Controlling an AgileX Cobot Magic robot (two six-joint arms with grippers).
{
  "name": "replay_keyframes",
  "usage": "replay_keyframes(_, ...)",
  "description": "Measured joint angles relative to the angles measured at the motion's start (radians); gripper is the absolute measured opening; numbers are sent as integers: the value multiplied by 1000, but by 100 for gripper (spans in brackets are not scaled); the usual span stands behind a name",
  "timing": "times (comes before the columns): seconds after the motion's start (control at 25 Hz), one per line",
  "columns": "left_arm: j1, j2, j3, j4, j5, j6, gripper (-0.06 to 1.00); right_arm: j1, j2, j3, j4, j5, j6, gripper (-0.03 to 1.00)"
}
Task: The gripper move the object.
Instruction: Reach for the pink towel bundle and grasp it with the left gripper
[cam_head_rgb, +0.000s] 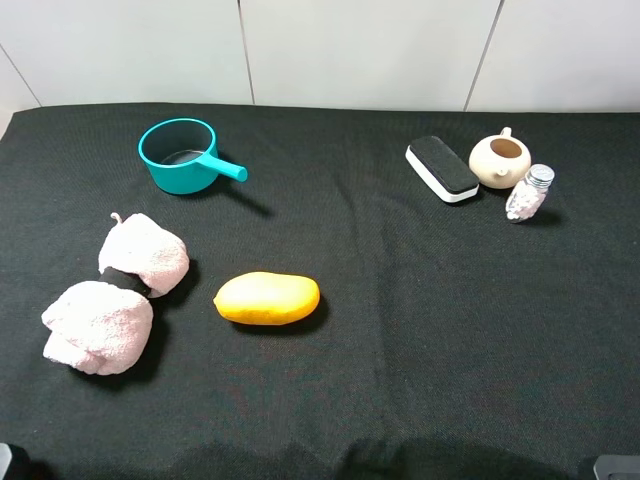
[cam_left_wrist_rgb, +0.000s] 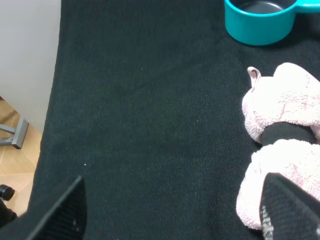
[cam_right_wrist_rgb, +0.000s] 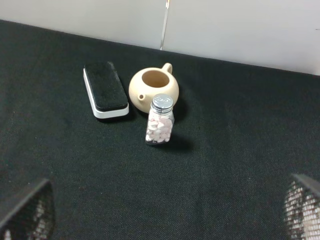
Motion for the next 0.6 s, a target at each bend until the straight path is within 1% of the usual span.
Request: replay_keyframes(0.6,0,0,0,0,0,0,77,0,0,0,0,0,0,69)
